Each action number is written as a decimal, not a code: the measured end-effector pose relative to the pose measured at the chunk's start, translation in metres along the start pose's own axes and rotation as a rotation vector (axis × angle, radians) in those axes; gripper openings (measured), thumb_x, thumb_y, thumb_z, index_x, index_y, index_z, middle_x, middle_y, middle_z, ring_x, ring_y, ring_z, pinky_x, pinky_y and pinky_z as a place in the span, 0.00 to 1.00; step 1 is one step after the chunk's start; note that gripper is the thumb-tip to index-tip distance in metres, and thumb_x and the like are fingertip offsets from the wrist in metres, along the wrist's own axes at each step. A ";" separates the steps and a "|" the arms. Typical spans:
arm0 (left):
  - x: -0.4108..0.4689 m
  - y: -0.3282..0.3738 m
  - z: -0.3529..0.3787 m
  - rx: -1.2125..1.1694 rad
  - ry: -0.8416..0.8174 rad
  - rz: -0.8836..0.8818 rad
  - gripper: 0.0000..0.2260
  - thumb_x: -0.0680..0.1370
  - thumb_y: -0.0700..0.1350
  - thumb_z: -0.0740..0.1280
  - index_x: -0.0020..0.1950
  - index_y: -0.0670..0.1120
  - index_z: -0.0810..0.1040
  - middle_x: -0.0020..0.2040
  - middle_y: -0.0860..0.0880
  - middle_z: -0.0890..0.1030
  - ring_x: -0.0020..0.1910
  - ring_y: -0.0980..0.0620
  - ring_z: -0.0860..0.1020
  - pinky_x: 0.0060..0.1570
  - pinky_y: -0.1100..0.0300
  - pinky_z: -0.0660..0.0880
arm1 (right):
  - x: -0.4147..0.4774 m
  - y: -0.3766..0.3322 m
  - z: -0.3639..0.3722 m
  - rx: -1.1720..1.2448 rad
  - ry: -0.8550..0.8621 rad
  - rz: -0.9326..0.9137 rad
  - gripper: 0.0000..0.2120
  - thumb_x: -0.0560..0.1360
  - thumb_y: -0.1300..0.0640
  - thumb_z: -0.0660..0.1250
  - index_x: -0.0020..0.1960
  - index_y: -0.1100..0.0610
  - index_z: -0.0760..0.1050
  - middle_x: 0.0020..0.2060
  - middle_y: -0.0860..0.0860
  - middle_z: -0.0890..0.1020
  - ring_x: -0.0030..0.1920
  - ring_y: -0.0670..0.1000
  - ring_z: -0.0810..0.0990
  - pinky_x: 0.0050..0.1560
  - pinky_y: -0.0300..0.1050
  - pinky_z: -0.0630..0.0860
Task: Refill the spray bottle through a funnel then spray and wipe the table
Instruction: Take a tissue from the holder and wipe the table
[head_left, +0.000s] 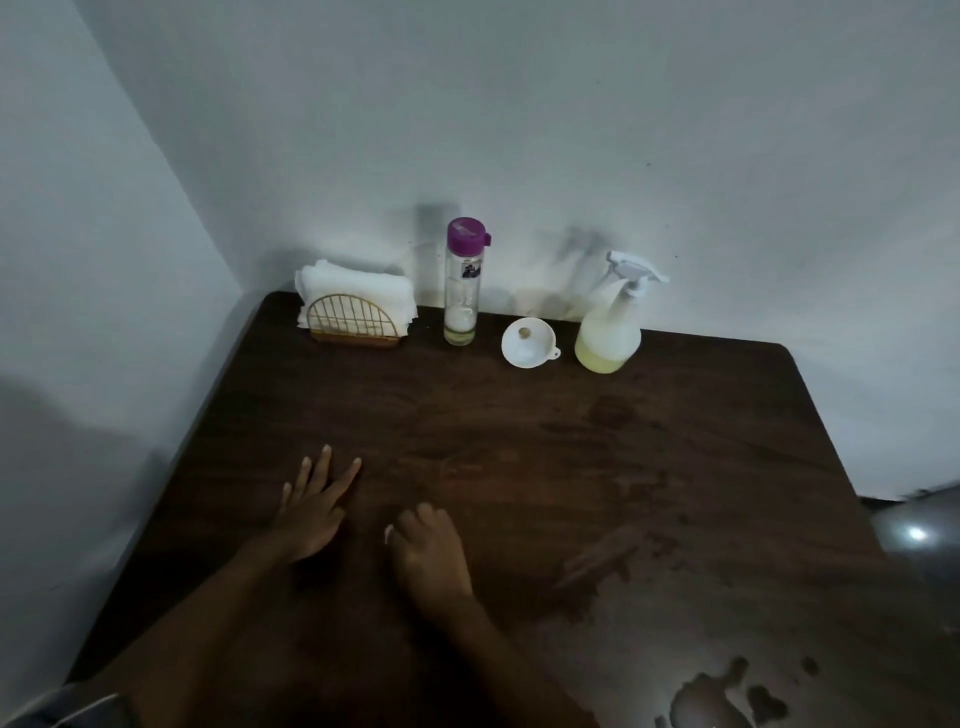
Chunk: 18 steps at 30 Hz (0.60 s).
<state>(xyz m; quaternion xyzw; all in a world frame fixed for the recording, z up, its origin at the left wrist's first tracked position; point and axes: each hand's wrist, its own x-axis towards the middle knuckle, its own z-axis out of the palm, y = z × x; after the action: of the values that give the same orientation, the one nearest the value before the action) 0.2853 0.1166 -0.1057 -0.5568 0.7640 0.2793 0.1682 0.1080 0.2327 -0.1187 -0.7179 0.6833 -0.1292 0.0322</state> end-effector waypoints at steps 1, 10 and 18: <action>0.000 0.000 0.000 0.000 0.003 -0.001 0.31 0.79 0.42 0.55 0.75 0.56 0.40 0.76 0.48 0.33 0.75 0.44 0.35 0.73 0.43 0.42 | -0.006 0.005 -0.019 0.014 0.086 0.020 0.07 0.71 0.58 0.67 0.35 0.55 0.76 0.33 0.48 0.75 0.38 0.45 0.68 0.39 0.44 0.71; -0.002 0.002 -0.001 0.020 0.010 -0.006 0.30 0.80 0.43 0.54 0.75 0.57 0.40 0.76 0.48 0.33 0.75 0.44 0.36 0.73 0.44 0.42 | -0.019 0.135 -0.129 -0.045 0.297 0.669 0.16 0.67 0.63 0.56 0.31 0.71 0.78 0.36 0.60 0.74 0.34 0.64 0.76 0.28 0.47 0.68; -0.011 0.008 0.007 -0.005 0.168 -0.004 0.28 0.80 0.45 0.56 0.76 0.57 0.46 0.77 0.48 0.39 0.76 0.45 0.41 0.73 0.43 0.46 | -0.060 0.001 -0.021 0.058 0.171 0.027 0.08 0.70 0.56 0.61 0.35 0.55 0.75 0.34 0.50 0.75 0.38 0.50 0.68 0.38 0.44 0.61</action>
<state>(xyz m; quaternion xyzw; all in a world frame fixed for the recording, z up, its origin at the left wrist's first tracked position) 0.2808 0.1305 -0.1028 -0.5803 0.7736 0.2330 0.1025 0.0998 0.2947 -0.1071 -0.6936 0.6893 -0.2091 -0.0036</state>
